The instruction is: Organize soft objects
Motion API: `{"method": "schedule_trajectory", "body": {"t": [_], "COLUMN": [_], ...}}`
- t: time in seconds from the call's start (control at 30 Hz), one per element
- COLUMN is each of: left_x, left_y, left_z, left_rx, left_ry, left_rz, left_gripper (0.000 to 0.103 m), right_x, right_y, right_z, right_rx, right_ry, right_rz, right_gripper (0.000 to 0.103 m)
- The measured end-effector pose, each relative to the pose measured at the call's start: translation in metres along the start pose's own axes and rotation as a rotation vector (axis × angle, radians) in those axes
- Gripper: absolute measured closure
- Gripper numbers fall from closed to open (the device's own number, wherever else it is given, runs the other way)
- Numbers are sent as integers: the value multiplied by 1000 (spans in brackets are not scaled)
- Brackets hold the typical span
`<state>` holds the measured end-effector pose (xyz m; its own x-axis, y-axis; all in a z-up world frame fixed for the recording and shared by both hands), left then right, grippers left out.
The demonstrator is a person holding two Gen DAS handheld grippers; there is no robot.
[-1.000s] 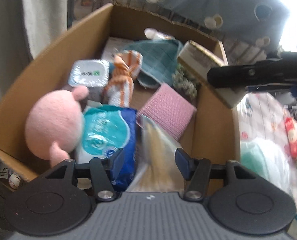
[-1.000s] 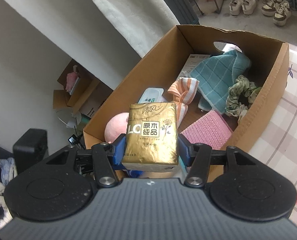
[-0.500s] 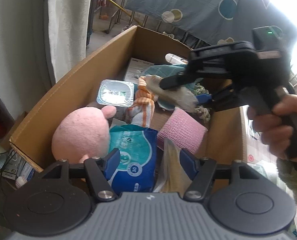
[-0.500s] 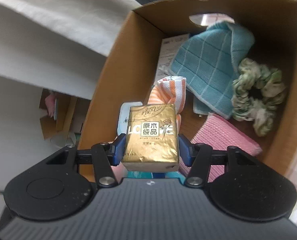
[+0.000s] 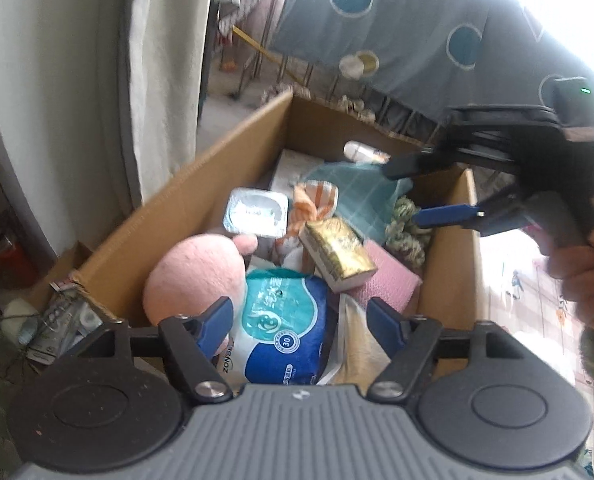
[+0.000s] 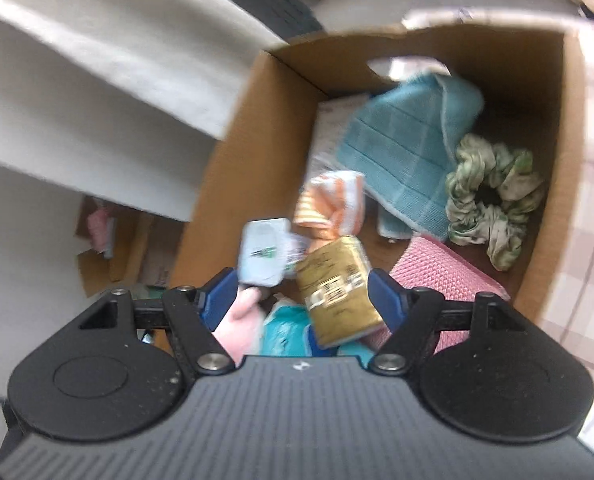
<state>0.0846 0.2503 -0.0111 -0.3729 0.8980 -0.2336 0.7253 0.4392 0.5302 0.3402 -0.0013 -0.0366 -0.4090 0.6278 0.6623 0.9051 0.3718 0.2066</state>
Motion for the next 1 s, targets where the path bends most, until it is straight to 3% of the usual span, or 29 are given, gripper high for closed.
{"method": "schedule_trajectory", "body": {"t": [0.17, 0.27, 0.5, 0.57, 0.67, 0.77, 0.9, 1.0], "left_x": [-6, -4, 7, 11, 17, 22, 24, 30], "left_y": [-17, -34, -84, -93, -105, -117, -132, -142], "left_z": [-52, -84, -138, -144, -151, -155, -151, -144], "left_rx": [-133, -175, -218, -209, -207, -207, -204, -199], "left_ry": [31, 53, 51, 46, 49, 87, 166, 190], "left_rz": [26, 23, -39, -61, -81, -86, -62, -70], "left_gripper": [8, 2, 0, 0, 0, 0, 0, 0], "right_x": [25, 34, 27, 18, -1, -19, -59, -88], "right_y": [-37, -71, -177, -212, -256, -294, -298, -271], "right_z": [-72, -114, -177, -180, -166, -140, -97, -77], "right_rx": [-69, -125, -237, -161, 50, 216, 261, 208], "right_ry": [71, 79, 12, 54, 204, 251, 186, 116], "right_rz": [-185, -291, -492, -527, -468, -407, -274, -184], "right_gripper": [21, 15, 9, 9, 9, 9, 10, 19]}}
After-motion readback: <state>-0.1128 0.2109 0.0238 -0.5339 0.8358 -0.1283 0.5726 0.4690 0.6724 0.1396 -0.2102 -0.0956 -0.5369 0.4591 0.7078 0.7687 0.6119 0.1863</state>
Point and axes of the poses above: each gripper's, at about its wrist camera, not at the fingertips, and z roughly the way its jaws point, x to its left, y to its top, the point moved 4 cm from there along z, roughly the way its jaws point, and after that the axes turned 6 degrees about x, right-handed, at the moved point
